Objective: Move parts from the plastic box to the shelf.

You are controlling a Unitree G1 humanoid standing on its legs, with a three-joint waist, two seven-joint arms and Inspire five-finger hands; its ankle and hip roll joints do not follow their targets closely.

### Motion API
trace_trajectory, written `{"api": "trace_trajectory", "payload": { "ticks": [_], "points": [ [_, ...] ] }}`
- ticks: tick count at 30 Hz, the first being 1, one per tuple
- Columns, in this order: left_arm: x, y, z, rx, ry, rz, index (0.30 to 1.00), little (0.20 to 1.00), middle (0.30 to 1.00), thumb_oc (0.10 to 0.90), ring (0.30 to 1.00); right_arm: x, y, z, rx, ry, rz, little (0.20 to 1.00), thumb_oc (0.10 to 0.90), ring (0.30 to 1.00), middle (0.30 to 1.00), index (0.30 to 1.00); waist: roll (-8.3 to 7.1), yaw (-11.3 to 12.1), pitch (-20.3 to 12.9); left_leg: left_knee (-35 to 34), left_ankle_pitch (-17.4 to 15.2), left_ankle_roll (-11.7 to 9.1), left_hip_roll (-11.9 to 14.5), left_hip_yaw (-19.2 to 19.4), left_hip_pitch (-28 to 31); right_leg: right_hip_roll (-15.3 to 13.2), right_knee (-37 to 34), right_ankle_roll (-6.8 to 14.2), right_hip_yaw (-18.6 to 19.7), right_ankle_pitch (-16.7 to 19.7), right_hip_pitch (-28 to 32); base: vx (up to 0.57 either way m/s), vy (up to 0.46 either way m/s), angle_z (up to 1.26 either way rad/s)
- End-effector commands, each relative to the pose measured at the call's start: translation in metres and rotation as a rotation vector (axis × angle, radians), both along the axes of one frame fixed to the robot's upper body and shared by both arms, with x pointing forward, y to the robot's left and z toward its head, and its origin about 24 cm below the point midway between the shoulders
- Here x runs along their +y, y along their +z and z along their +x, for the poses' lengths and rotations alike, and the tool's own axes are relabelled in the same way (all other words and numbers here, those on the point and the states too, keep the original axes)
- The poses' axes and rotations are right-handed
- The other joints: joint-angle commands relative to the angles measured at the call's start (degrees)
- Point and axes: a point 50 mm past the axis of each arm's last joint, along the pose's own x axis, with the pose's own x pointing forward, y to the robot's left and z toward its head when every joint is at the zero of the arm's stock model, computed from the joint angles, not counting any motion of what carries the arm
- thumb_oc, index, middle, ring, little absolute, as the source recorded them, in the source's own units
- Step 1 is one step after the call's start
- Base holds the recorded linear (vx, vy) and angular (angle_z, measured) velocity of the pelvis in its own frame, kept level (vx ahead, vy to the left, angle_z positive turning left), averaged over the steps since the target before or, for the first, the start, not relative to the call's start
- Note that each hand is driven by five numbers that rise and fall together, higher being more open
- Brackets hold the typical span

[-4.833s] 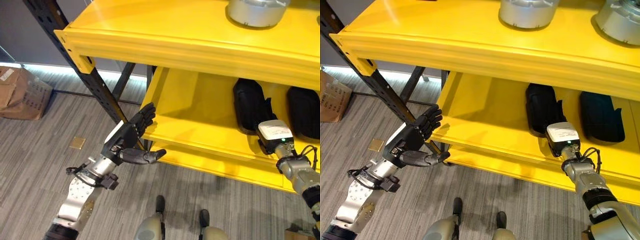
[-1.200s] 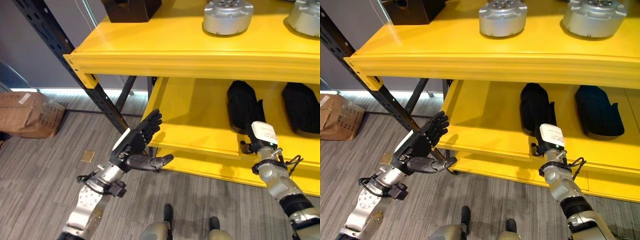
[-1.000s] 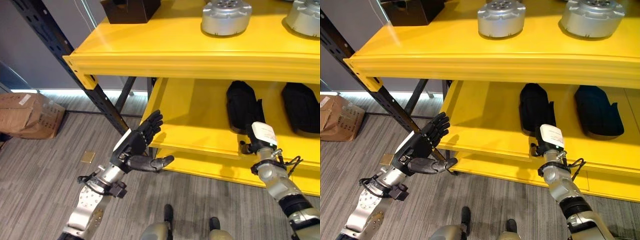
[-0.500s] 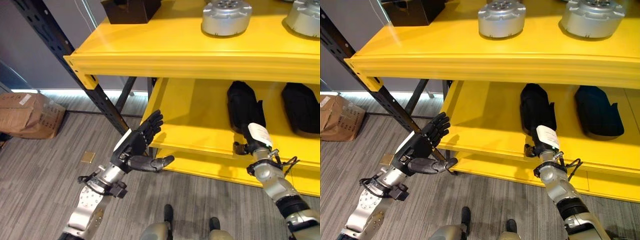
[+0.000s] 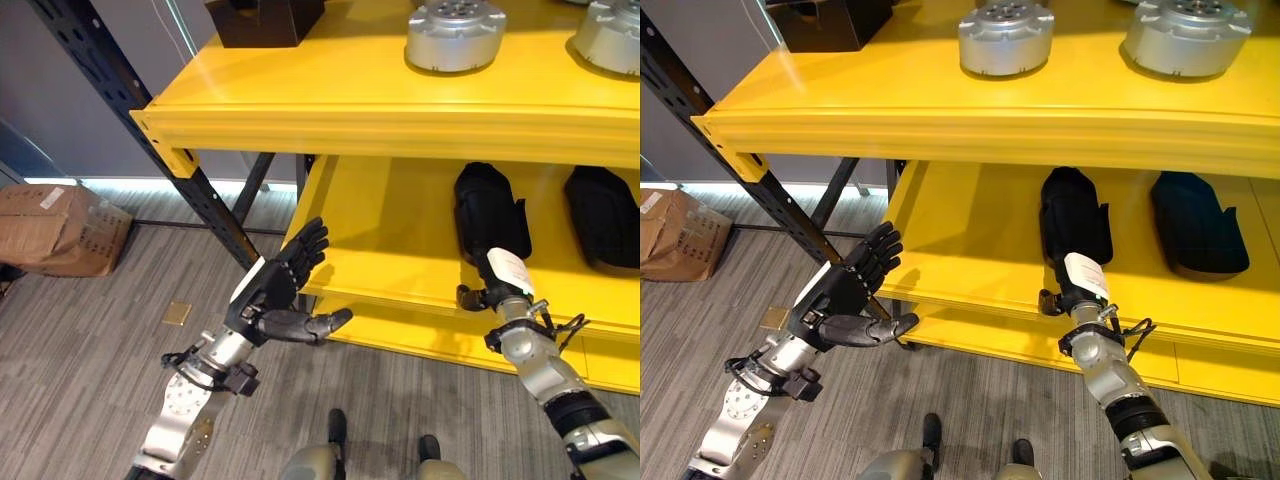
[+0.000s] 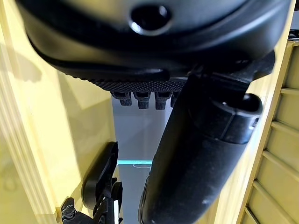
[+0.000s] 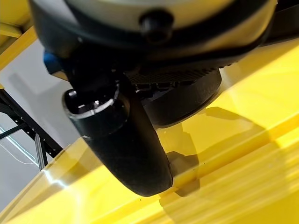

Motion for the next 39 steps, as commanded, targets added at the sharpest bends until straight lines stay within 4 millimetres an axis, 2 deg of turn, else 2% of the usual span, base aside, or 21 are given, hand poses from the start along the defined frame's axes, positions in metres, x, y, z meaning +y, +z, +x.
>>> {"api": "trace_trajectory", "payload": {
  "ticks": [1,20,26,30,39],
  "points": [
    [-0.014,0.035,-0.001,-0.191,-0.041,-0.087,1.000,1.000,1.000,0.900,1.000,0.030,0.038,0.018,-0.178,0.126,0.013,1.000,0.900,1.000,1.000,1.000,-2.22,1.64,-5.50,4.88,-9.06,-1.00,-0.52,3.12,2.20,1.00,9.08,-3.72,-1.90,-4.97,-7.05,0.00,0.000,0.00],
    [-0.019,0.033,-0.001,-0.178,-0.048,-0.094,1.000,1.000,1.000,0.900,1.000,0.042,0.040,0.022,-0.190,0.114,0.088,1.000,0.900,1.000,1.000,1.000,-2.24,1.89,-6.06,4.46,-9.07,-0.80,-0.83,2.92,2.89,0.86,8.56,-3.79,-2.09,-4.73,-6.27,0.00,0.000,0.00],
    [-0.018,0.032,-0.003,-0.178,-0.049,-0.099,1.000,1.000,1.000,0.900,1.000,0.028,0.041,0.019,-0.263,0.025,-0.025,1.000,0.900,1.000,1.000,1.000,-1.88,1.80,-6.08,4.41,-9.11,-0.63,-0.97,3.02,2.92,0.77,8.59,-3.68,-1.98,-4.72,-6.29,0.00,0.000,0.00],
    [-0.019,0.032,-0.006,-0.175,-0.049,-0.116,1.000,1.000,1.000,0.900,1.000,0.016,0.054,0.011,-0.436,-0.001,-0.225,1.000,0.900,1.000,1.000,1.000,-1.34,1.26,-6.06,4.47,-9.19,-0.44,-1.16,3.44,2.95,0.68,8.63,-3.37,-1.74,-4.68,-6.45,0.00,0.044,0.00],
    [-0.019,0.033,-0.007,-0.170,-0.057,-0.112,1.000,1.000,1.000,0.900,1.000,0.022,0.063,0.003,-0.552,0.096,-0.292,1.000,0.900,1.000,1.000,1.000,-1.27,0.88,-6.29,4.52,-9.46,-0.31,-1.36,3.53,3.10,0.47,8.51,-3.03,-1.48,-4.74,-6.38,0.00,0.004,0.00]
  ]
}}
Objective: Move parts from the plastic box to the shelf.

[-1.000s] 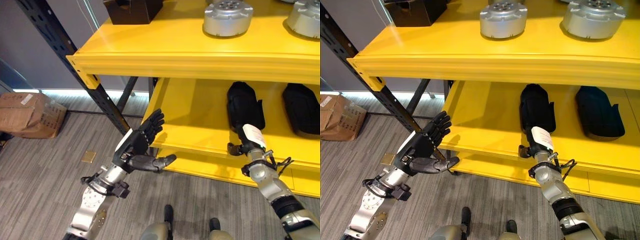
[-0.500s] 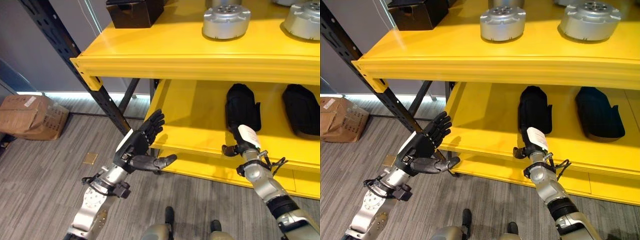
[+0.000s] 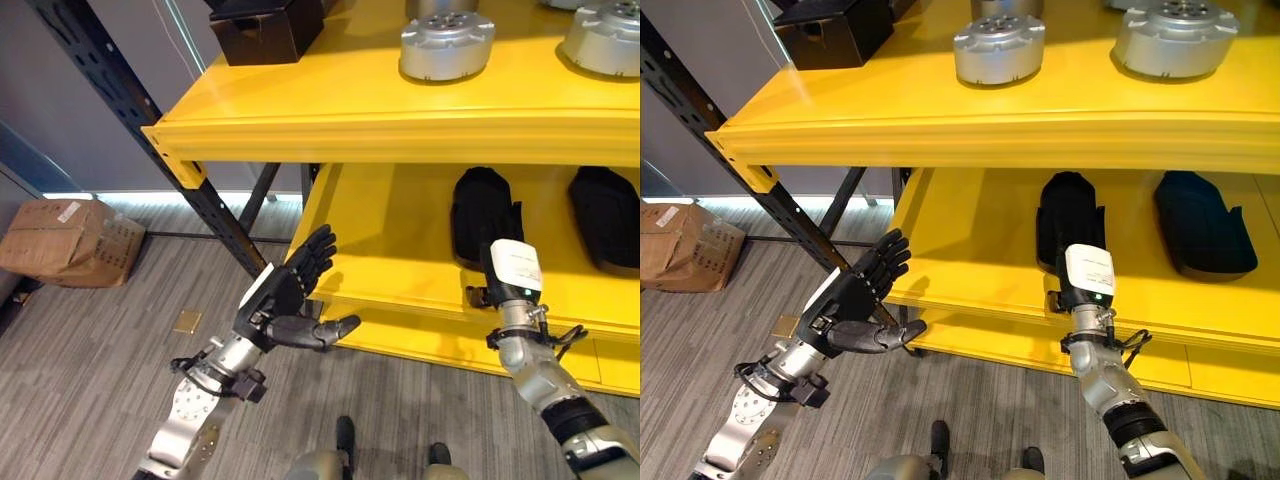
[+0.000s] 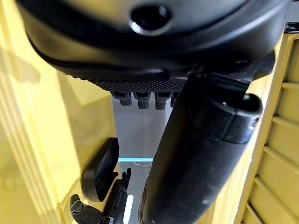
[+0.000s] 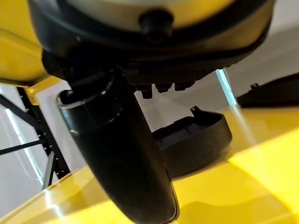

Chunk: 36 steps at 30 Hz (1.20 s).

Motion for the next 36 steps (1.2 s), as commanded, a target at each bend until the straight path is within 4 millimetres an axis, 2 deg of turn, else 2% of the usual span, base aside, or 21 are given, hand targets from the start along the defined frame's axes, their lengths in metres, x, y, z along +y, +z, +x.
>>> {"api": "trace_trajectory", "payload": {
  "ticks": [1,13,20,23,27,29,32,34,36],
  "points": [
    [-0.008,0.038,-0.003,-0.196,-0.033,-0.100,1.000,1.000,1.000,0.900,1.000,0.019,0.056,0.011,-0.294,0.158,-0.046,1.000,0.900,1.000,1.000,1.000,-2.87,1.04,-5.27,4.71,-8.64,-0.94,-0.53,3.53,2.35,1.25,8.57,-3.34,-1.43,-4.45,-7.24,0.00,0.000,0.00],
    [-0.005,0.038,-0.005,-0.197,-0.033,-0.097,1.000,1.000,1.000,0.900,1.000,0.035,0.050,0.001,-0.333,0.243,-0.042,1.000,0.900,1.000,1.000,1.000,-3.30,1.19,-5.68,4.77,-9.01,-0.76,-0.51,3.37,2.75,1.00,8.49,-3.23,-1.65,-4.64,-6.68,0.00,0.000,0.00],
    [-0.005,0.041,-0.006,-0.212,-0.024,-0.107,1.000,1.000,1.000,0.900,1.000,0.043,0.056,-0.007,-0.425,0.279,0.012,1.000,0.900,1.000,1.000,1.000,-3.53,0.68,-5.69,4.48,-9.22,-0.65,-0.49,3.73,3.08,1.17,8.02,-3.18,-1.24,-4.60,-6.45,-0.01,0.018,0.00],
    [-0.001,0.040,-0.009,-0.217,0.006,-0.115,1.000,1.000,1.000,0.900,1.000,0.047,0.056,-0.024,-0.500,0.304,0.061,1.000,0.900,1.000,1.000,1.000,-3.89,-0.12,-5.79,4.33,-9.41,-0.69,-0.31,4.23,3.31,1.28,7.57,-2.96,-0.84,-4.48,-6.22,-0.04,0.063,-0.01],
    [0.008,0.038,-0.012,-0.214,0.057,-0.138,1.000,1.000,1.000,0.900,1.000,0.055,0.059,-0.052,-0.529,0.338,0.213,1.000,0.900,1.000,1.000,1.000,-4.90,-1.92,-6.45,3.96,-9.65,-0.50,-0.05,5.38,3.59,1.59,6.89,-2.60,0.20,-3.90,-6.27,-0.04,0.070,-0.01],
    [0.009,0.038,-0.013,-0.210,0.059,-0.143,1.000,1.000,1.000,0.900,1.000,0.055,0.060,-0.056,-0.528,0.342,0.251,1.000,0.900,1.000,1.000,1.000,-5.12,-2.28,-6.58,3.79,-10.04,-0.49,-0.09,5.52,4.01,1.60,6.79,-2.42,0.34,-4.22,-5.95,-0.03,0.060,-0.08],
    [0.011,0.038,-0.013,-0.218,0.065,-0.143,1.000,1.000,1.000,0.900,1.000,0.061,0.067,-0.076,-0.518,0.381,0.372,1.000,0.900,1.000,1.000,1.000,-6.40,-4.32,-6.93,3.59,-10.57,-0.25,-0.10,6.72,4.20,2.10,6.32,-1.78,1.91,-3.75,-6.26,-0.06,0.099,-0.17],
    [0.009,0.037,-0.012,-0.209,0.051,-0.145,1.000,1.000,1.000,0.900,1.000,0.060,0.069,-0.080,-0.513,0.371,0.393,1.000,0.900,1.000,1.000,1.000,-6.76,-4.78,-7.16,3.52,-10.71,-0.13,-0.14,7.12,4.23,2.25,6.11,-1.60,2.50,-3.55,-6.34,-0.05,0.112,-0.31],
    [0.002,0.035,-0.012,-0.206,-0.010,-0.135,1.000,1.000,1.000,0.900,1.000,0.050,0.059,-0.082,-0.469,0.298,0.435,1.000,0.900,1.000,1.000,1.000,-7.74,-6.19,-7.86,3.17,-11.14,0.32,-0.23,8.63,4.49,2.45,4.97,-1.02,3.91,-2.74,-6.46,-0.07,0.230,-0.41]
  ]
}}
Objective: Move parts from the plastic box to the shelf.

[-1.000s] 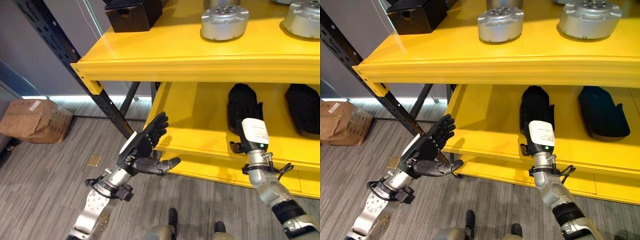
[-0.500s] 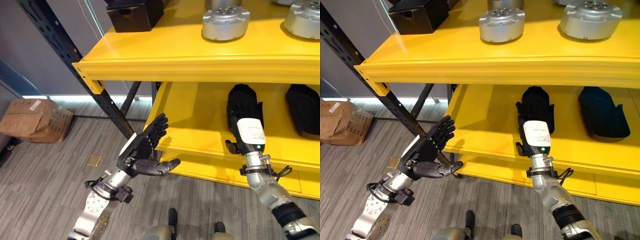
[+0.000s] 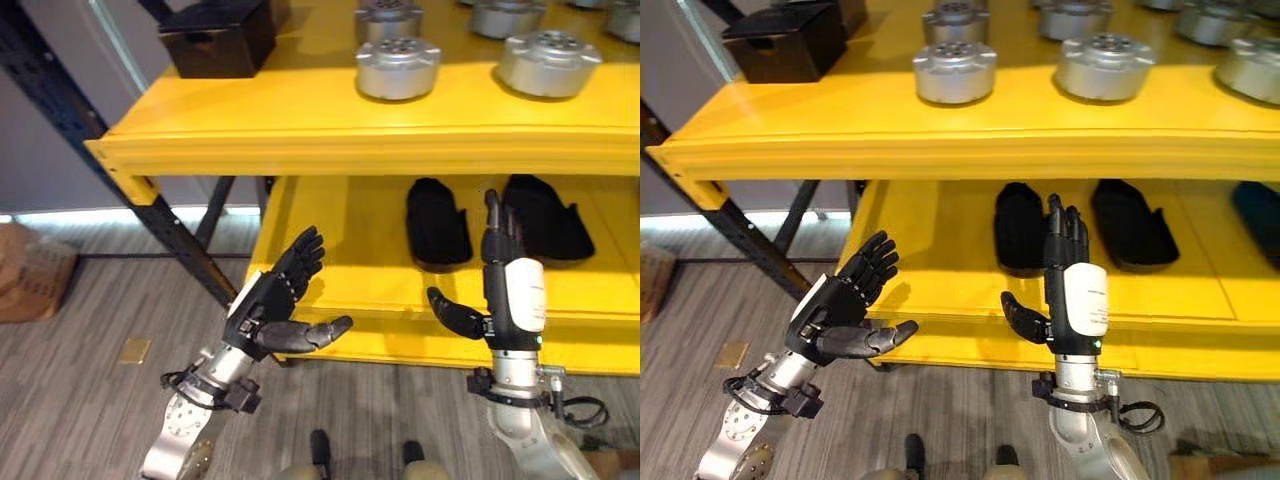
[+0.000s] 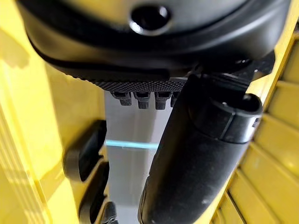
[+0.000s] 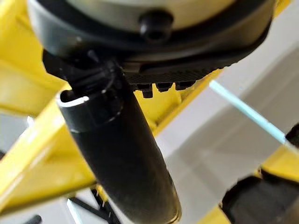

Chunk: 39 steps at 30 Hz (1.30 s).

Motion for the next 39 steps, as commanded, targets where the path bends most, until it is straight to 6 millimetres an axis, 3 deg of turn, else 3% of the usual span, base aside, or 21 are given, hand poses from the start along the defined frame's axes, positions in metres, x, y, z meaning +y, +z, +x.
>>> {"api": "trace_trajectory", "payload": {
  "ticks": [1,5,7,9,13,17,19,25,28,29,34,37,39],
  "points": [
    [-0.005,0.036,0.001,-0.220,-0.069,-0.094,1.000,1.000,1.000,0.900,1.000,-0.008,0.023,0.014,-0.120,0.005,0.041,1.000,0.900,1.000,1.000,1.000,-0.31,0.17,-4.60,2.81,-9.84,0.21,-0.37,5.31,4.81,3.06,3.42,-0.72,0.89,-1.67,-3.48,-0.02,0.284,-0.39],
    [-0.018,0.036,0.001,-0.228,-0.145,-0.099,1.000,1.000,1.000,0.900,1.000,-0.013,0.018,0.006,-0.063,-0.007,0.049,1.000,0.900,1.000,1.000,1.000,-1.25,-2.22,-4.81,1.63,-10.26,1.19,-0.97,8.39,5.25,2.42,2.75,0.93,3.03,-0.11,-4.65,0.00,0.256,-0.40],
    [-0.023,0.037,0.006,-0.234,-0.112,-0.087,1.000,1.000,1.000,0.900,1.000,-0.010,0.015,0.006,-0.034,0.036,0.063,1.000,0.900,1.000,1.000,1.000,-1.43,-3.28,-3.57,1.56,-10.75,1.46,-0.91,12.63,5.66,1.45,4.72,1.85,-0.14,-0.49,-6.21,-0.09,0.221,-0.48],
    [-0.016,0.038,0.009,-0.241,-0.032,-0.083,1.000,1.000,1.000,0.900,1.000,0.000,0.018,0.011,-0.042,0.114,0.078,1.000,0.900,1.000,1.000,1.000,-1.55,-2.19,-2.82,2.82,-10.91,1.83,0.60,18.67,5.58,-1.88,9.75,3.10,-6.96,-1.22,-8.61,-0.15,0.042,-1.49],
    [-0.018,0.032,0.011,-0.230,-0.021,-0.040,1.000,1.000,1.000,0.900,1.000,-0.001,0.011,0.023,-0.044,0.063,0.073,1.000,0.900,1.000,1.000,1.000,-1.32,-1.02,-2.99,5.57,-12.37,3.12,1.25,20.05,4.62,-5.40,16.10,3.77,-8.82,-3.38,-9.14,-0.12,-0.048,-0.97],
    [-0.013,0.028,0.010,-0.230,-0.047,-0.041,1.000,1.000,1.000,0.900,1.000,-0.003,0.010,0.027,-0.064,0.053,0.093,1.000,0.900,1.000,1.000,1.000,-0.98,0.42,-3.37,7.40,-12.54,3.72,2.15,21.69,3.53,-7.56,20.88,2.68,-10.86,-2.61,-9.46,-0.10,-0.160,-0.18],
    [-0.011,0.029,0.009,-0.246,-0.048,-0.031,1.000,1.000,1.000,0.900,1.000,-0.002,0.011,0.028,-0.067,0.053,0.109,1.000,0.900,1.000,1.000,1.000,-0.77,0.99,-3.65,7.44,-12.21,3.79,2.58,22.41,3.33,-7.13,21.01,2.06,-12.06,-2.80,-9.09,-0.13,-0.261,-0.37],
    [-0.009,0.038,0.016,-0.271,-0.044,-0.066,1.000,1.000,1.000,0.900,1.000,-0.004,0.006,0.033,-0.038,0.007,0.152,1.000,0.900,1.000,1.000,1.000,-0.69,0.97,-4.44,5.85,-9.68,0.75,5.02,25.37,3.52,-4.28,12.13,1.12,-16.07,-3.98,-5.30,-0.11,-0.331,-0.68],
    [-0.010,0.038,0.015,-0.274,-0.060,-0.075,1.000,1.000,1.000,0.900,1.000,-0.011,0.003,0.033,-0.027,-0.031,0.149,1.000,0.900,1.000,1.000,1.000,-0.67,0.60,-4.87,4.72,-8.52,-0.36,5.79,26.01,3.71,-3.23,9.01,0.56,-16.43,-3.36,-3.89,-0.07,-0.293,-0.43],
    [-0.010,0.038,0.013,-0.280,-0.056,-0.071,1.000,1.000,1.000,0.900,1.000,-0.017,0.001,0.031,-0.012,-0.055,0.151,1.000,0.900,1.000,1.000,1.000,-0.63,-0.08,-5.21,3.43,-7.11,-1.68,6.67,27.17,3.99,-2.10,5.55,-0.01,-16.66,-2.20,-2.78,-0.09,-0.358,-0.51],
    [-0.009,0.039,0.015,-0.277,-0.040,-0.100,1.000,1.000,1.000,0.900,1.000,-0.023,-0.002,0.030,0.007,-0.062,0.124,1.000,0.900,1.000,1.000,1.000,-0.69,-1.41,-5.31,2.74,-5.49,-3.24,8.14,28.43,3.57,0.78,3.08,-1.92,-15.92,-2.41,-2.10,-0.08,-0.290,-0.32],
    [-0.011,0.042,0.018,-0.292,-0.031,-0.107,1.000,1.000,1.000,0.900,1.000,-0.025,-0.001,0.029,0.004,-0.049,0.125,1.000,0.900,1.000,1.000,1.000,-1.05,-2.00,-5.30,4.42,-5.69,-3.72,9.24,26.73,2.19,2.24,3.11,-3.19,-14.21,-3.05,-2.70,-0.04,-0.212,-0.43],
    [-0.011,0.043,0.016,-0.307,-0.015,-0.093,1.000,1.000,1.000,0.900,1.000,-0.021,-0.004,0.030,0.020,0.006,0.120,1.000,0.900,1.000,1.000,1.000,-1.09,-1.13,-5.15,6.28,-6.42,-3.89,8.49,19.80,1.02,3.33,3.59,-3.87,-10.43,-3.71,-3.48,0.03,-0.193,-1.08]
  ]
}}
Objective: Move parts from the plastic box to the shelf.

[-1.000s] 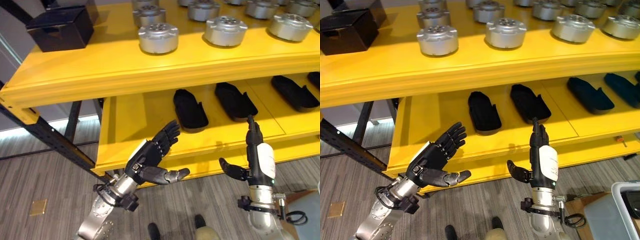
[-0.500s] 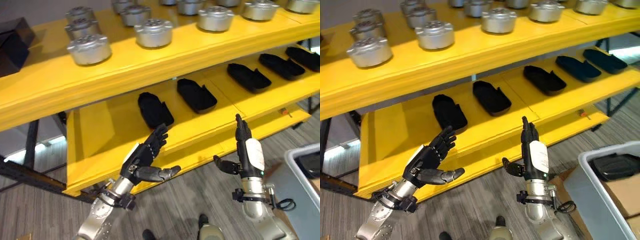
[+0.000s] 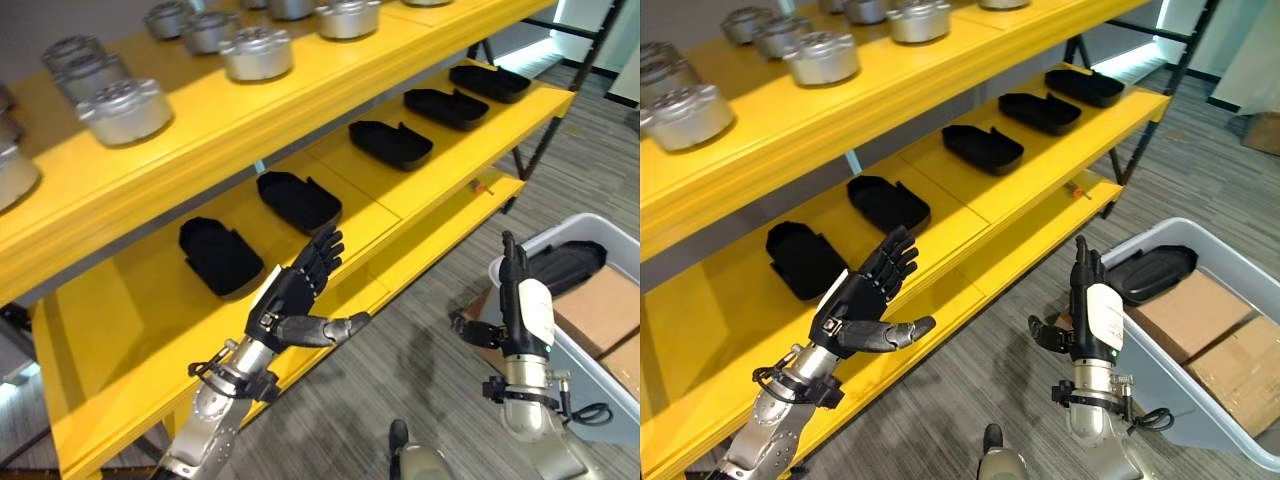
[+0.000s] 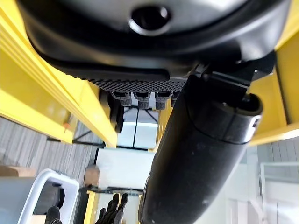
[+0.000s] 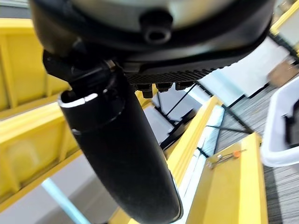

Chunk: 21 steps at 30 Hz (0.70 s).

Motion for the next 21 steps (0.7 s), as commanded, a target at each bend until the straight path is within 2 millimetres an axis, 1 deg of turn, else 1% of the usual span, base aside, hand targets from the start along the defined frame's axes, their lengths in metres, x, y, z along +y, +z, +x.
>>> {"api": "trace_trajectory", "payload": {
  "ticks": [1,2,3,4,6,7,10,11,12,13,14,18,19,21],
  "points": [
    [0.009,0.046,-0.003,-0.271,0.040,-0.045,1.000,1.000,1.000,0.900,1.000,0.018,0.040,0.014,-0.232,0.153,0.054,1.000,0.900,1.000,1.000,1.000,-4.05,0.89,-2.32,-1.50,-4.18,-2.37,-6.88,-6.68,-5.93,-0.72,-8.79,3.70,0.28,-2.62,12.86,0.08,-0.144,-1.39],
    [0.012,0.045,-0.005,-0.266,0.067,-0.037,1.000,1.000,1.000,0.900,1.000,0.022,0.039,0.013,-0.221,0.197,0.062,1.000,0.900,1.000,1.000,1.000,-3.87,1.70,-2.23,0.27,-6.53,-1.53,-9.53,-11.52,-6.30,-0.34,-8.52,3.53,2.73,-2.72,12.64,0.06,-0.094,-0.93],
    [0.013,0.045,-0.007,-0.263,0.073,-0.036,1.000,1.000,1.000,0.900,1.000,0.022,0.039,0.012,-0.215,0.209,0.073,1.000,0.900,1.000,1.000,1.000,-3.79,1.91,-2.20,1.12,-7.57,-1.04,-10.75,-12.77,-6.42,-0.19,-8.53,3.50,3.60,-2.68,12.68,0.10,-0.050,-0.69],
    [0.014,0.045,-0.007,-0.261,0.074,-0.037,1.000,1.000,1.000,0.900,1.000,0.022,0.039,0.011,-0.212,0.214,0.078,1.000,0.900,1.000,1.000,1.000,-3.76,1.95,-2.19,1.45,-8.07,-0.77,-11.36,-13.12,-6.47,-0.12,-8.58,3.51,3.95,-2.63,12.72,0.08,-0.039,-0.87],
    [0.016,0.046,-0.009,-0.257,0.064,-0.036,1.000,1.000,1.000,0.900,1.000,0.024,0.038,0.007,-0.201,0.225,0.097,1.000,0.900,1.000,1.000,1.000,-3.44,1.75,-2.63,1.82,-9.41,0.65,-14.28,-13.51,-6.69,0.30,-8.98,3.66,5.29,-2.00,12.53,0.13,-0.004,-1.22],
    [0.016,0.045,-0.010,-0.253,0.064,-0.034,1.000,1.000,1.000,0.900,1.000,0.026,0.036,0.005,-0.196,0.237,0.096,1.000,0.900,1.000,1.000,1.000,-2.99,1.77,-2.50,1.21,-9.94,1.56,-16.46,-14.89,-6.37,0.86,-8.85,3.97,6.31,-1.93,12.65,0.10,0.022,-0.67],
    [0.016,0.045,-0.010,-0.253,0.064,-0.034,1.000,1.000,1.000,0.900,1.000,0.026,0.036,0.005,-0.196,0.237,0.096,1.000,0.900,1.000,1.000,1.000,-3.02,1.83,-2.66,1.08,-9.73,1.56,-16.48,-14.81,-6.55,0.86,-8.89,3.94,6.39,-1.79,12.40,0.07,0.024,-0.44],
    [0.015,0.044,-0.011,-0.243,0.084,-0.034,1.000,1.000,1.000,0.900,1.000,0.040,0.034,0.008,-0.170,0.302,0.088,1.000,0.900,1.000,1.000,1.000,-2.28,3.15,-2.29,-1.41,-9.20,2.96,-20.47,-23.59,-6.14,2.99,-7.49,4.41,10.80,-1.58,11.09,0.16,0.057,-0.74],
    [0.015,0.044,-0.011,-0.243,0.085,-0.033,1.000,1.000,1.000,0.900,1.000,0.040,0.034,0.009,-0.170,0.302,0.089,1.000,0.900,1.000,1.000,1.000,-2.30,3.21,-2.33,-1.68,-9.00,2.98,-20.49,-23.50,-6.09,2.98,-7.39,4.41,10.90,-1.56,10.94,0.22,0.127,-0.74],
    [0.015,0.042,-0.013,-0.250,0.081,-0.023,1.000,1.000,1.000,0.900,1.000,0.047,0.033,0.010,-0.161,0.337,0.056,1.000,0.900,1.000,1.000,1.000,-2.37,3.72,-2.50,-2.59,-8.72,3.38,-20.72,-25.81,-5.78,3.44,-6.81,4.46,12.28,-1.83,10.40,0.11,0.105,-0.90],
    [0.016,0.041,-0.015,-0.252,0.079,-0.019,1.000,1.000,1.000,0.900,1.000,0.049,0.033,0.009,-0.158,0.344,0.048,1.000,0.900,1.000,1.000,1.000,-2.46,3.93,-2.71,-3.26,-8.46,3.46,-20.53,-26.25,-5.36,3.60,-6.28,4.49,12.60,-2.22,10.45,0.14,0.123,-0.97],
    [0.020,0.038,-0.018,-0.254,0.054,0.004,1.000,1.000,1.000,0.900,1.000,0.044,0.033,0.009,-0.151,0.327,0.046,1.000,0.900,1.000,1.000,1.000,-3.01,4.26,-3.33,-3.96,-8.12,3.93,-20.24,-26.16,-5.24,4.18,-4.02,4.47,12.13,-3.95,10.45,0.09,0.090,-0.34],
    [0.022,0.037,-0.017,-0.237,0.049,0.000,1.000,1.000,1.000,0.900,1.000,0.042,0.033,0.009,-0.145,0.322,0.044,1.000,0.900,1.000,1.000,1.000,-3.19,4.25,-3.22,-4.24,-7.87,4.25,-20.00,-25.77,-5.24,4.80,-1.17,4.26,11.25,-5.53,9.78,0.07,0.105,0.00],
    [0.024,0.034,-0.016,-0.233,0.050,0.001,1.000,1.000,1.000,0.900,1.000,0.045,0.035,0.010,-0.153,0.332,0.043,1.000,0.900,1.000,1.000,1.000,-3.40,4.72,-2.46,-3.51,-8.12,4.95,-19.59,-24.29,-5.81,4.24,5.88,4.81,8.20,-6.25,7.14,-0.02,0.064,0.03]
  ]
}}
